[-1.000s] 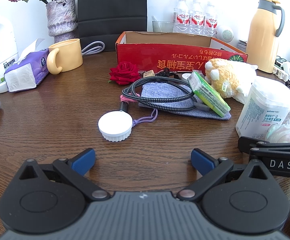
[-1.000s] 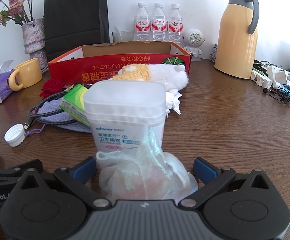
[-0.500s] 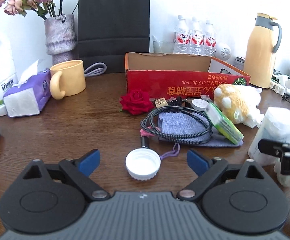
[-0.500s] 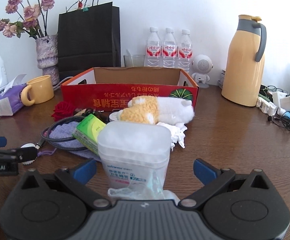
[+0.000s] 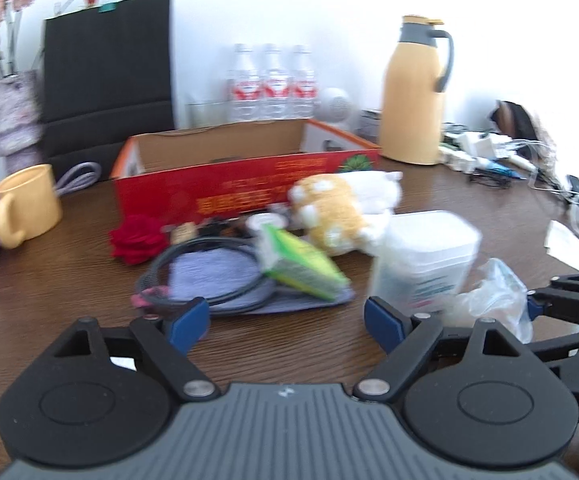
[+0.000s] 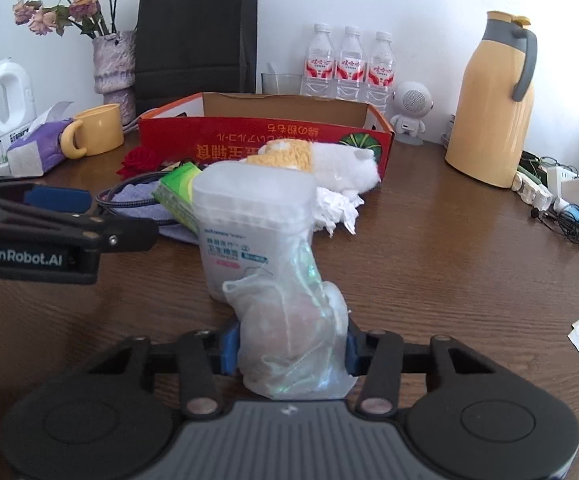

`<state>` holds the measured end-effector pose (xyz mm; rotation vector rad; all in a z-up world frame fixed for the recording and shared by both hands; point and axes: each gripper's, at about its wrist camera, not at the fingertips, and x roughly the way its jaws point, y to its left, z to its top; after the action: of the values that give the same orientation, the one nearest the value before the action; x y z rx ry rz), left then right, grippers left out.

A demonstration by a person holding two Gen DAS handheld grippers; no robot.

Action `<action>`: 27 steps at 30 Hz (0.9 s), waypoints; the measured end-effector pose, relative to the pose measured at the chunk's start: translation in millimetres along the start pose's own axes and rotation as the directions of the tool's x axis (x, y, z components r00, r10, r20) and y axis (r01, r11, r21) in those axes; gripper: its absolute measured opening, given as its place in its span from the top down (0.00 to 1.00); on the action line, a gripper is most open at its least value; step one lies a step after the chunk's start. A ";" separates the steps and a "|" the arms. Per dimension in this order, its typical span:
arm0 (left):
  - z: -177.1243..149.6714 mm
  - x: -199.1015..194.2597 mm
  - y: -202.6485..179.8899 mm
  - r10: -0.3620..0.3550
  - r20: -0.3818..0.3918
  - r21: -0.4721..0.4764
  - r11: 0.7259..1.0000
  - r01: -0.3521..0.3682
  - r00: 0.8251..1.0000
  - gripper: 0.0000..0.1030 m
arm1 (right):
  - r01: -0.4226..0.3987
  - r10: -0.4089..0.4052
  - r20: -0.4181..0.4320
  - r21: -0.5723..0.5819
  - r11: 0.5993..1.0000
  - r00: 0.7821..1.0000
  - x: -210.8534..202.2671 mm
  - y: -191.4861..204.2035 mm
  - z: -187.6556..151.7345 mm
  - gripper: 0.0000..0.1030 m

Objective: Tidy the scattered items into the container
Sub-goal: 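Grasp the white swab tub with the left gripper while right holds the bag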

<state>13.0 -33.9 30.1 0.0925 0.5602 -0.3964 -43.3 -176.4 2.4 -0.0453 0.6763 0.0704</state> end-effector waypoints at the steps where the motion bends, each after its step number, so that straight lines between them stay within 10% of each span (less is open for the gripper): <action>1: 1.0 2.2 -6.6 -0.040 0.001 0.014 0.999 0.040 0.999 0.11 | -0.001 0.001 -0.004 0.004 1.000 1.000 -3.6 -5.5 -2.9 0.55; 6: 4.1 14.5 -45.2 -0.179 0.014 0.069 0.982 0.178 0.984 0.00 | 0.054 -0.054 -0.014 0.031 0.998 0.998 -14.1 -36.3 -14.0 0.54; 18: 14.0 58.3 -87.9 0.107 -0.089 -0.019 0.994 -0.109 0.990 0.00 | 0.043 -0.042 -0.013 0.101 0.994 0.999 -7.4 -76.4 -16.0 0.49; 22: 15.1 53.0 -89.2 0.181 -0.069 -0.043 0.982 -0.184 0.981 0.34 | 0.017 -0.017 0.010 0.082 0.997 1.000 -0.4 -72.6 -9.5 0.40; 27: 8.7 43.7 -91.2 0.222 -0.051 -0.045 0.974 -0.224 0.974 0.34 | 0.011 -0.013 0.029 0.053 0.999 1.000 -9.8 -72.0 -10.4 0.26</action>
<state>15.6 -134.4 16.1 0.1153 0.5975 -0.1616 -51.7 -249.3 1.8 0.0021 0.6487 0.0418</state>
